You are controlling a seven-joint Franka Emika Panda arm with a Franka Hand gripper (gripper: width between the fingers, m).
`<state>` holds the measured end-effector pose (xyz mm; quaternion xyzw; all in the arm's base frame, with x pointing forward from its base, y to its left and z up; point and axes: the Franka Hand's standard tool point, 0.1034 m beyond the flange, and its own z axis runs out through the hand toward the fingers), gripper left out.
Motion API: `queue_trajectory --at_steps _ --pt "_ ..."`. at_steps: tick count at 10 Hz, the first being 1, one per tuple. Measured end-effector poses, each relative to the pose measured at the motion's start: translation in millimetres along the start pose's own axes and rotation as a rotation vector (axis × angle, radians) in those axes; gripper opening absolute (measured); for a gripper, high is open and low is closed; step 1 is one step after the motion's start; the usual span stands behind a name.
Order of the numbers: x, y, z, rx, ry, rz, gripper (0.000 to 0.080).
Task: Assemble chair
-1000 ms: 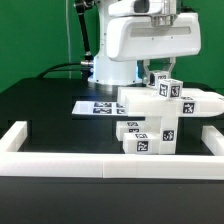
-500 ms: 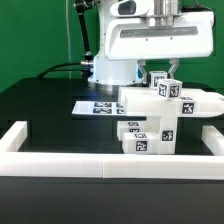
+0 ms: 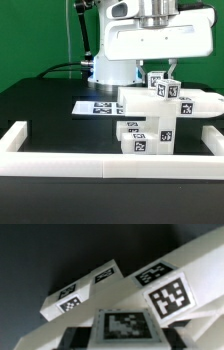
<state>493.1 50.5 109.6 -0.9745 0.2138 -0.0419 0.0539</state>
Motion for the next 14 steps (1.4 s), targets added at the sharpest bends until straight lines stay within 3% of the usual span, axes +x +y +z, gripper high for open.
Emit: queue_trajectory --at_steps 3,6,8,14 --pt "-0.8 -2.2 0.1 0.008 -0.001 0.247 0.0274" --pt "-0.7 -2.1 0.0 0.009 -0.001 0.225 0.0282" --pt "2.0 -3.1 -2.4 0.012 0.005 0.057 0.0606" --pt "0.4 -3.2 0.1 0.005 0.004 -0.409 0.0648"
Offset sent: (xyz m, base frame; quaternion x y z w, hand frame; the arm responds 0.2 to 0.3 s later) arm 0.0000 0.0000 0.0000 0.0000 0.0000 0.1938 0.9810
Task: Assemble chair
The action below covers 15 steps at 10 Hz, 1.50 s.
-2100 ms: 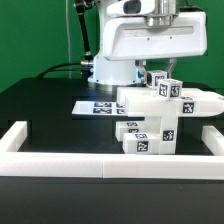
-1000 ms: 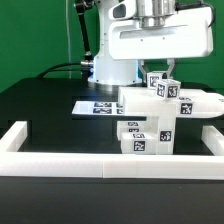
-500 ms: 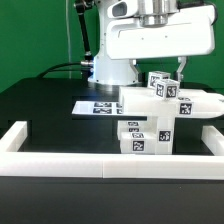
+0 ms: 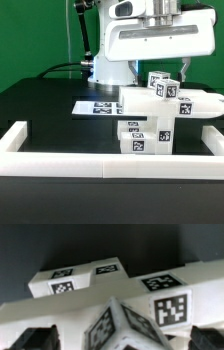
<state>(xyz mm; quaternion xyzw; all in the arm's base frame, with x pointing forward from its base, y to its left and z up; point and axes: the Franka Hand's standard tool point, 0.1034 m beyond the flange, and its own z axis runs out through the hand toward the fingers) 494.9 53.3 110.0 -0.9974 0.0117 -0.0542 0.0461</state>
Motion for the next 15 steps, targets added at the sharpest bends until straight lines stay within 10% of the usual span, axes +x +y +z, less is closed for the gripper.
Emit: queue_trajectory --at_steps 11,12,15 --pt "0.2 2.5 -1.8 -0.030 -0.011 -0.715 0.0621" --pt "0.1 2.6 -1.6 -0.030 -0.011 -0.715 0.0451" --pt "0.0 2.6 -1.5 -0.029 -0.011 -0.677 0.0284"
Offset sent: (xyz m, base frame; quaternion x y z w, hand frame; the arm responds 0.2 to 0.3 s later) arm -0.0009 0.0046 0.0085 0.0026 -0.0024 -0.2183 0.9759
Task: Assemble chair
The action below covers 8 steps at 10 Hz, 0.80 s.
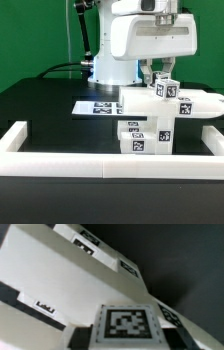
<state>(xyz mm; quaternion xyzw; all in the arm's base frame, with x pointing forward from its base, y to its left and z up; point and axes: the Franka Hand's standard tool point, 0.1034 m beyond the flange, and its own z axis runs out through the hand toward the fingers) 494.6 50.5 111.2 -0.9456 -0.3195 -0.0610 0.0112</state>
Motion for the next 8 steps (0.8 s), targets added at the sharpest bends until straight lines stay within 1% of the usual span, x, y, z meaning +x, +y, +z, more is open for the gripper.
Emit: queue_trajectory --at_steps 8 --pt "1.5 -1.1 -0.2 0.002 0.004 0.731 0.0284"
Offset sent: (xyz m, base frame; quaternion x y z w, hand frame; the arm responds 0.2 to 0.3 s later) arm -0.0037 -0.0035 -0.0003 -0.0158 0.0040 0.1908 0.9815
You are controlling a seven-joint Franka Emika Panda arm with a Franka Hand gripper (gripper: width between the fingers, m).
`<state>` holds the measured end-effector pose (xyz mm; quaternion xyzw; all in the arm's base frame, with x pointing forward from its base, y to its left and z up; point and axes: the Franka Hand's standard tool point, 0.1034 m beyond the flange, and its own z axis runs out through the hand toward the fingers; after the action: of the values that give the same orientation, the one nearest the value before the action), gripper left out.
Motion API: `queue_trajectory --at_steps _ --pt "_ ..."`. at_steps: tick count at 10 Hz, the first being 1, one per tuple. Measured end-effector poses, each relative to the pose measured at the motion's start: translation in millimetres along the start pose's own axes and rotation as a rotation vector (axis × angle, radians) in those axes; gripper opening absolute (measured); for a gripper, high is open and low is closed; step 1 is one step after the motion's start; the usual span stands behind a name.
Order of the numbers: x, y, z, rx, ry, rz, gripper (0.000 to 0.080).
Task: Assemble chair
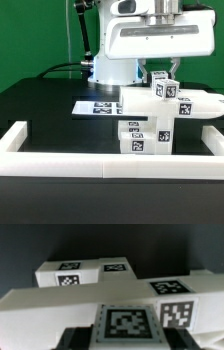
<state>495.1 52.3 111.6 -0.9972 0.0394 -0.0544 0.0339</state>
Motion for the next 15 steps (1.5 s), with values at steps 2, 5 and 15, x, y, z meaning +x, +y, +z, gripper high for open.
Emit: queue_trajectory --at_steps 2,5,15 --pt "0.2 -0.7 -0.1 0.003 0.001 0.147 0.0284" --pt "-0.4 -2.9 0.4 0.009 -0.001 0.376 0.0284" --pt "-3.9 -10.5 3.1 0.020 0.019 0.252 0.0635"
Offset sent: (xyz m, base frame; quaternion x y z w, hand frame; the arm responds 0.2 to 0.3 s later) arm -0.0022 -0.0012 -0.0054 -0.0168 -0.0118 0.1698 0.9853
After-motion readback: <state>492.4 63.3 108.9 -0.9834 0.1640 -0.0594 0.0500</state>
